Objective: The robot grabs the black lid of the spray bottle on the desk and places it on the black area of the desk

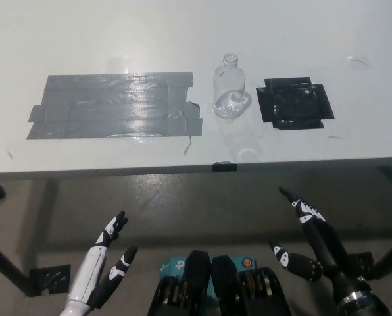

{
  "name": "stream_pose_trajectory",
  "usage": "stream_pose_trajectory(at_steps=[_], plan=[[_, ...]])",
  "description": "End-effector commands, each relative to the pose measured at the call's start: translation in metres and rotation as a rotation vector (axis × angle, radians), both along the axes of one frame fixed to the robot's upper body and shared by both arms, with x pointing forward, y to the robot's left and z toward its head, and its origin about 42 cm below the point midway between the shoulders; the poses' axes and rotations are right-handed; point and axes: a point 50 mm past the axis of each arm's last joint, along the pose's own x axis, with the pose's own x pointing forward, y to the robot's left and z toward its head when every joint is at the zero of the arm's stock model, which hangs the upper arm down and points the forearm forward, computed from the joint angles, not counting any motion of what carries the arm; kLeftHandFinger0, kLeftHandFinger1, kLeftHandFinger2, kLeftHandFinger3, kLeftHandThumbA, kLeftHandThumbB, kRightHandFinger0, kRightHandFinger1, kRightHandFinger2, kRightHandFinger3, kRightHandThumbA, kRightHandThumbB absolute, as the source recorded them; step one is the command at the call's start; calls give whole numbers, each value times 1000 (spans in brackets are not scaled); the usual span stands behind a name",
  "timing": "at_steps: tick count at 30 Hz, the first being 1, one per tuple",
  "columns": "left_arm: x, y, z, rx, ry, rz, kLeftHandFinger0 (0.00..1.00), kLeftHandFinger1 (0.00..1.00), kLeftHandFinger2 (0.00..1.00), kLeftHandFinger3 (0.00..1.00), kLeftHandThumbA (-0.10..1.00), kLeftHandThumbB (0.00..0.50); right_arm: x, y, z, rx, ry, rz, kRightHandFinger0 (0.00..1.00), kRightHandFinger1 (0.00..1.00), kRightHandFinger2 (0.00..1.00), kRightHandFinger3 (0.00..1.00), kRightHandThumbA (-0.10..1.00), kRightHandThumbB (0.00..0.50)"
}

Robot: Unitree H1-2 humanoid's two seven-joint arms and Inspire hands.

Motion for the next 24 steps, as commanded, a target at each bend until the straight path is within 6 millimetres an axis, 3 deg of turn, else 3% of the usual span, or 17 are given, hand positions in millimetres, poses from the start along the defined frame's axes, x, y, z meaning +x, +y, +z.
stream_pose_trajectory(at_steps=[1,24], plan=[[-1,0,6,-2,-45,-17,1000,1000,1000,1000,932,0,6,1,12,20,-48,41,1000,1000,1000,1000,647,213],[6,1,11,27,-71,-24,1000,1000,1000,1000,885,0,10,2,21,-26,-32,60,1000,1000,1000,1000,643,202]])
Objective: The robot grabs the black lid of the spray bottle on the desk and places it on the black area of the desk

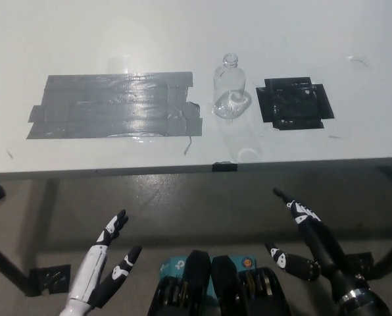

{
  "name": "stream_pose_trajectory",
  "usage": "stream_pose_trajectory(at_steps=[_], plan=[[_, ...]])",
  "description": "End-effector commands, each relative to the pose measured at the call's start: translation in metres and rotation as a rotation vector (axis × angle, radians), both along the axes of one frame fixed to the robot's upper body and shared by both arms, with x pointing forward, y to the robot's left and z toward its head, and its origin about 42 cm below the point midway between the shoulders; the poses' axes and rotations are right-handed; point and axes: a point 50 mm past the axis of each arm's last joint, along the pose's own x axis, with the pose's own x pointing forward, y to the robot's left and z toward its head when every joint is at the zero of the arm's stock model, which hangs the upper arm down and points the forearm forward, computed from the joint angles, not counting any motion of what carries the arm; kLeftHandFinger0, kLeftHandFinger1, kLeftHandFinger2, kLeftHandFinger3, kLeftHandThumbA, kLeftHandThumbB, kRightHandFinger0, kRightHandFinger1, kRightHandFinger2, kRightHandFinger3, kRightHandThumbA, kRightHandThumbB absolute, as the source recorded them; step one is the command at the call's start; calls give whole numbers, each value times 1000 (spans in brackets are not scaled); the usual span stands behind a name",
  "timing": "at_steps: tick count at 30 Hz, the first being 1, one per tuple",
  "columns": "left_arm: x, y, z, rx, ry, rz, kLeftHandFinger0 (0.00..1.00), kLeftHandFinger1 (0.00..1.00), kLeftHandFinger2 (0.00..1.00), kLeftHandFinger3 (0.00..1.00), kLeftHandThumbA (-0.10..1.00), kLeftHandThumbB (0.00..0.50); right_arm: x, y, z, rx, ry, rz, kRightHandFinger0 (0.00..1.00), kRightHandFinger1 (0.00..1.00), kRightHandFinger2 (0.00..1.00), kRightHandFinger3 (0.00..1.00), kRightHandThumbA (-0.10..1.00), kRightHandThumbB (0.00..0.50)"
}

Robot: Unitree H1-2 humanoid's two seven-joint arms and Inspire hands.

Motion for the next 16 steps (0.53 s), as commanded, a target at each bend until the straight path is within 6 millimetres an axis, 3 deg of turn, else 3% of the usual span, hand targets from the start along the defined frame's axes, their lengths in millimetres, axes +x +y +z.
stream_pose_trajectory(at_steps=[1,16], plan=[[4,1,10,15,-58,-19,1000,1000,1000,1000,884,0,8,1,18,-14,-50,21,1000,1000,1000,1000,644,202],[3,1,11,27,-56,-26,1000,1000,1000,1000,846,0,9,3,18,-30,-33,35,1000,1000,1000,1000,618,178]])
